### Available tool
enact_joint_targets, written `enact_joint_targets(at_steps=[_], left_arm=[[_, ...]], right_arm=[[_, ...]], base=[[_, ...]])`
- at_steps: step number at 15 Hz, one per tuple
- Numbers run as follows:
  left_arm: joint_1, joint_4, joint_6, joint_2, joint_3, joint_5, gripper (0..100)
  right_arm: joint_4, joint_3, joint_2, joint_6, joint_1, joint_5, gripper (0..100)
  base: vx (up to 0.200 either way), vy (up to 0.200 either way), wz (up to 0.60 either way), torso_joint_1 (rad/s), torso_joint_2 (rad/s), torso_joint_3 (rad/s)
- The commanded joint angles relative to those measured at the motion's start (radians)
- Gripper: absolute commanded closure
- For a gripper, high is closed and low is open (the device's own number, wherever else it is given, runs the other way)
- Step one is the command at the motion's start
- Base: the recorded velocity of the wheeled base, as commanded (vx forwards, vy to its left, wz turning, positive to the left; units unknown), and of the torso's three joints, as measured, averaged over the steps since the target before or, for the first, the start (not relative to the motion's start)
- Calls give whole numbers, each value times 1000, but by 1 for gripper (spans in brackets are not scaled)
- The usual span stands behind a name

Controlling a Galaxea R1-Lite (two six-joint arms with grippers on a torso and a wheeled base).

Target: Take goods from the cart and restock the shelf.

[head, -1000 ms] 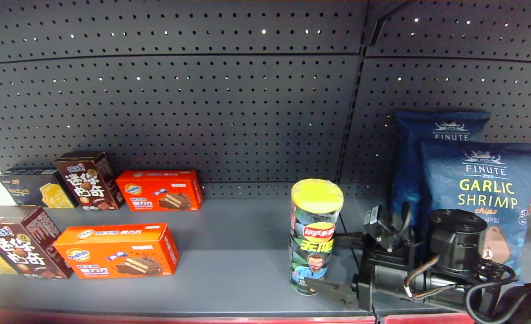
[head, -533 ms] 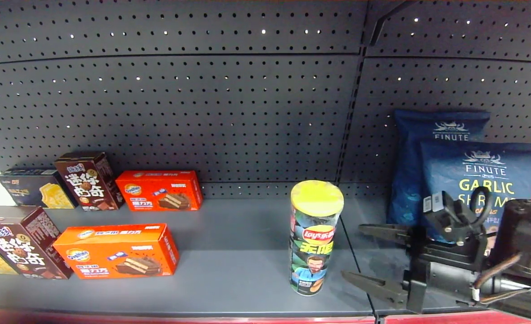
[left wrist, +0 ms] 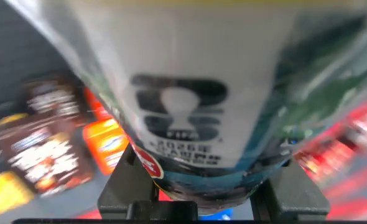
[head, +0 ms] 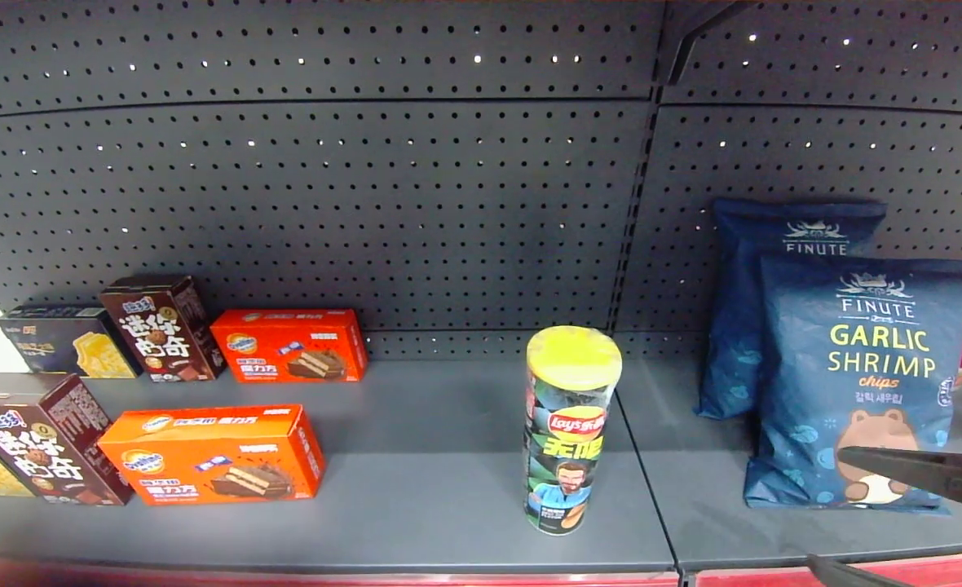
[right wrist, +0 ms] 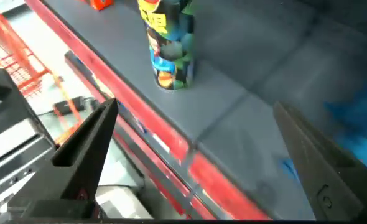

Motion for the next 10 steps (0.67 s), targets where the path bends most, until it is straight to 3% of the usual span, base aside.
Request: enact_joint_targets(at_steps=[1,4,9,10], left_arm=[[-1,0,27,214,-84,-52,100],[-24,-37,35,412,-156,-86,100],[-194,-116,35,707,-273,-100,100],[-262,-133,35,757,-287,-95,100]], right_arm=[[37,12,-174,23,0,-22,0],[39,42,-217,46,2,-68,0],[145,108,-403,48,-4,-184,0],[171,116,-454,48,-9,-186,0]], base=[[0,0,0,0,0,0],[0,0,0,0,0,0],[0,0,0,0,0,0],[0,0,0,0,0,0]])
